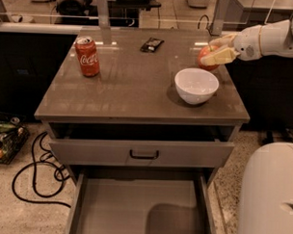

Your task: Pick apple from middle drawer and place on counter

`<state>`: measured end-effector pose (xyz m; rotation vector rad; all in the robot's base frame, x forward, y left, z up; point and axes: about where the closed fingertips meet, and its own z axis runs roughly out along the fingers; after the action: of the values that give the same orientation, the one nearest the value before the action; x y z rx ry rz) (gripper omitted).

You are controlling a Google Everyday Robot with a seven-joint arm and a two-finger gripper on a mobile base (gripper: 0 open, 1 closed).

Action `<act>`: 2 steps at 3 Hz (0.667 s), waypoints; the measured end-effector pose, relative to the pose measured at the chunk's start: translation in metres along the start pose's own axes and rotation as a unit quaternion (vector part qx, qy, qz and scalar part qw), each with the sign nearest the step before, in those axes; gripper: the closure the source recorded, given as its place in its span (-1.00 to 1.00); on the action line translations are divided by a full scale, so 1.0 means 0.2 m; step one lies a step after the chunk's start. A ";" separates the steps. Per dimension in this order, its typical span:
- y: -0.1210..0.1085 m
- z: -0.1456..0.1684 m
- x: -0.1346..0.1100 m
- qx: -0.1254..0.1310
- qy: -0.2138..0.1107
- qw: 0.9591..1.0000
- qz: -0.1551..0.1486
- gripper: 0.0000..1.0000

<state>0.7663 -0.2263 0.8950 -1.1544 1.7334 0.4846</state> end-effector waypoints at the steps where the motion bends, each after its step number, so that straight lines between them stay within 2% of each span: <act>1: 0.00 0.08 0.03 -0.015 -0.009 1.000 0.003 1.00; 2: 0.01 0.14 0.03 -0.027 -0.019 0.999 0.003 1.00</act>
Offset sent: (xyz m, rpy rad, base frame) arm 0.0299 0.0135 -0.0136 0.0601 0.0100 0.0740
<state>0.7776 -0.2069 0.8771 -1.1721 1.7007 0.5572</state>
